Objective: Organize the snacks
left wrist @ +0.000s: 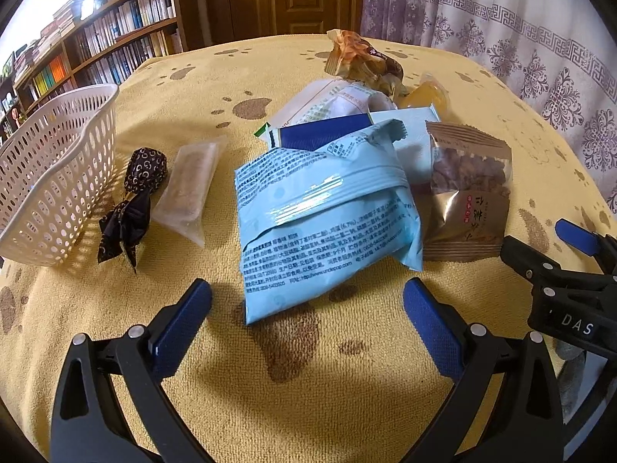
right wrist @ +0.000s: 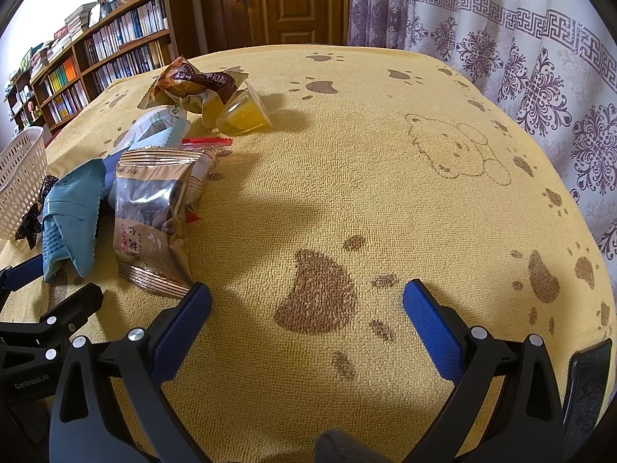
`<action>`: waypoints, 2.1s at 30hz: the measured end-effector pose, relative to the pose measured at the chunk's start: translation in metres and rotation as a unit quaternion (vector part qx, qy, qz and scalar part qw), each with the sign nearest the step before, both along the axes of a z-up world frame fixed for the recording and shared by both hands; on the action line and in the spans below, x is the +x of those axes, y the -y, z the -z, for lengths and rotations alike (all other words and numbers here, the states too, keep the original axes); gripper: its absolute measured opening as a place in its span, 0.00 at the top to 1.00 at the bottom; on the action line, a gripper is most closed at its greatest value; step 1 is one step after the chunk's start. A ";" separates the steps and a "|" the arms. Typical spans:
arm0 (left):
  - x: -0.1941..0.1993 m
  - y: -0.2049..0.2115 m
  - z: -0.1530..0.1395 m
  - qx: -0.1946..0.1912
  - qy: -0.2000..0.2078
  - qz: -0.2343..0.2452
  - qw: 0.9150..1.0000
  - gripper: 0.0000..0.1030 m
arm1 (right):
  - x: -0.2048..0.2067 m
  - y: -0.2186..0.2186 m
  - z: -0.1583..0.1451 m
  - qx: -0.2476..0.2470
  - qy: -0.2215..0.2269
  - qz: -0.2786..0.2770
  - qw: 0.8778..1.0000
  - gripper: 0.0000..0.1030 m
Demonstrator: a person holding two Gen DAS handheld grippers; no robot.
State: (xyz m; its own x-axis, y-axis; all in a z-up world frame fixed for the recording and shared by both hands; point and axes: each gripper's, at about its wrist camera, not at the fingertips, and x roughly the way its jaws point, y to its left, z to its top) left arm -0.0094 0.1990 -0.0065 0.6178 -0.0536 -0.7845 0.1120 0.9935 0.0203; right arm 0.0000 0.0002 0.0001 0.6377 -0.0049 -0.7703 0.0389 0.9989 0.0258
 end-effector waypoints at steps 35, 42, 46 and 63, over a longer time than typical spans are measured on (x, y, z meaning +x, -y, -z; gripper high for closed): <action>0.000 -0.006 0.000 -0.016 0.001 -0.003 1.000 0.02 | 0.002 0.001 0.001 0.009 0.001 -0.004 1.000 0.05; -0.001 -0.008 -0.002 -0.030 0.002 -0.001 1.000 0.02 | 0.001 -0.001 0.001 -0.006 -0.003 -0.002 1.000 0.05; -0.001 -0.011 -0.002 -0.041 0.003 -0.001 0.999 0.02 | 0.001 0.000 0.001 -0.002 -0.008 0.001 1.000 0.05; 0.003 -0.001 -0.001 0.002 -0.009 0.003 1.000 0.02 | -0.001 0.006 -0.002 0.018 -0.003 -0.012 1.000 0.05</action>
State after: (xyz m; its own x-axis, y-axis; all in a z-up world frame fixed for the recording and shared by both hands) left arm -0.0066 0.2001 -0.0051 0.6032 -0.0545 -0.7957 0.1176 0.9928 0.0212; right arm -0.0011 -0.0058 0.0023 0.6333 0.0373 -0.7730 0.0159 0.9980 0.0611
